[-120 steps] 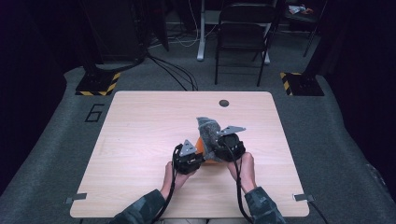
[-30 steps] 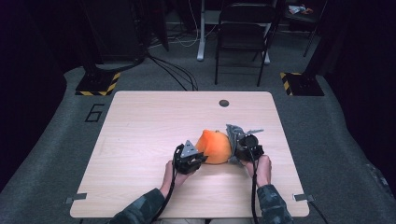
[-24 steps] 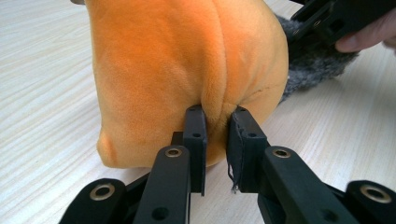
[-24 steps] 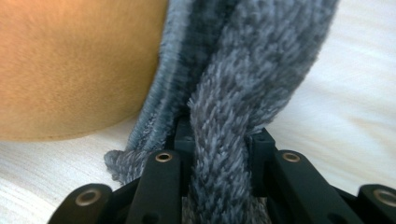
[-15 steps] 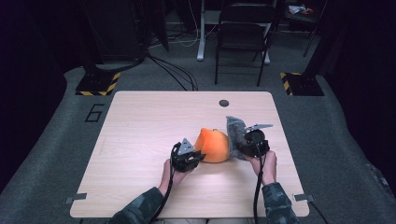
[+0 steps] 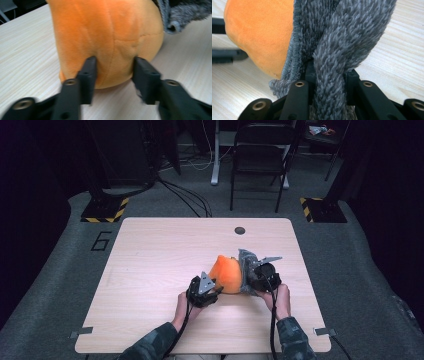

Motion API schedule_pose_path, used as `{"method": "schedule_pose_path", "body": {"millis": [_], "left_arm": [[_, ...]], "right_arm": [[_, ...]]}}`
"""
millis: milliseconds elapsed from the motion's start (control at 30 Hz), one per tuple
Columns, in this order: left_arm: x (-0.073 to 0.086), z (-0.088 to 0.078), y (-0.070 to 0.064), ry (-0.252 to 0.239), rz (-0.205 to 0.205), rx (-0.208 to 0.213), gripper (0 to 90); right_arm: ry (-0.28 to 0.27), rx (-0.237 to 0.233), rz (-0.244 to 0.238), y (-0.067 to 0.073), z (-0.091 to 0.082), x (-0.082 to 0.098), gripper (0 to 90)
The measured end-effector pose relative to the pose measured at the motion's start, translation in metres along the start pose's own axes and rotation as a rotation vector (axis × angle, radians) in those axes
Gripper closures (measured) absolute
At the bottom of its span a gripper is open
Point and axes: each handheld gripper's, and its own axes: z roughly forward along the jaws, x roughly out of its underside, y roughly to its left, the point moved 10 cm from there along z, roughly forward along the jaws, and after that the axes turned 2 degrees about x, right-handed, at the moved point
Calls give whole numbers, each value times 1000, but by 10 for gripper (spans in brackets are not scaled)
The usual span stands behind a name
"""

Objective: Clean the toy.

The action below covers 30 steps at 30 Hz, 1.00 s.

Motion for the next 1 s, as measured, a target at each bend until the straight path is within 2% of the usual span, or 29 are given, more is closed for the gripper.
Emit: {"method": "schedule_pose_path", "body": {"millis": [67,133,167,267,300,333,400,433,500,600,667,733,833,1000], "left_arm": [[0,0,1,6,-11,6,742],[-1,-1,2,5,-25,8,780],[-1,-1,3,9,-21,9,791],[-4,-4,4,5,-75,35,803],[-6,-6,5,-1,-92,41,807],[-7,-8,3,-6,-122,58,810],[-12,-12,0,-17,-145,75,812],[-14,-13,-3,-16,-141,89,811],[-16,-15,-9,-22,-138,106,811],[-14,-13,-15,-11,-113,114,810],[-12,-11,-14,-4,-115,115,810],[-10,-10,-12,1,-123,122,810],[-10,-10,-9,-2,-125,121,809],[-8,-9,-7,-1,-133,124,807]], "right_arm": [[-4,-6,10,1,-1,-1,720],[-13,-3,2,1,-3,-4,721],[-13,-3,15,2,-4,-5,721],[-22,-20,19,7,-12,-11,721],[-27,-17,6,10,-16,-14,721],[-42,-21,1,15,-21,-18,721],[-69,-45,-14,28,-30,-26,720],[-83,-44,-38,35,-34,-30,720],[-105,-73,-63,53,-39,-36,719],[-105,-74,-87,70,-34,-36,716],[-87,-45,-97,70,-23,-32,717],[-79,-41,-102,66,-16,-29,717],[-73,-26,-104,60,-15,-28,716],[-63,-17,-72,50,-13,-25,715]]}}
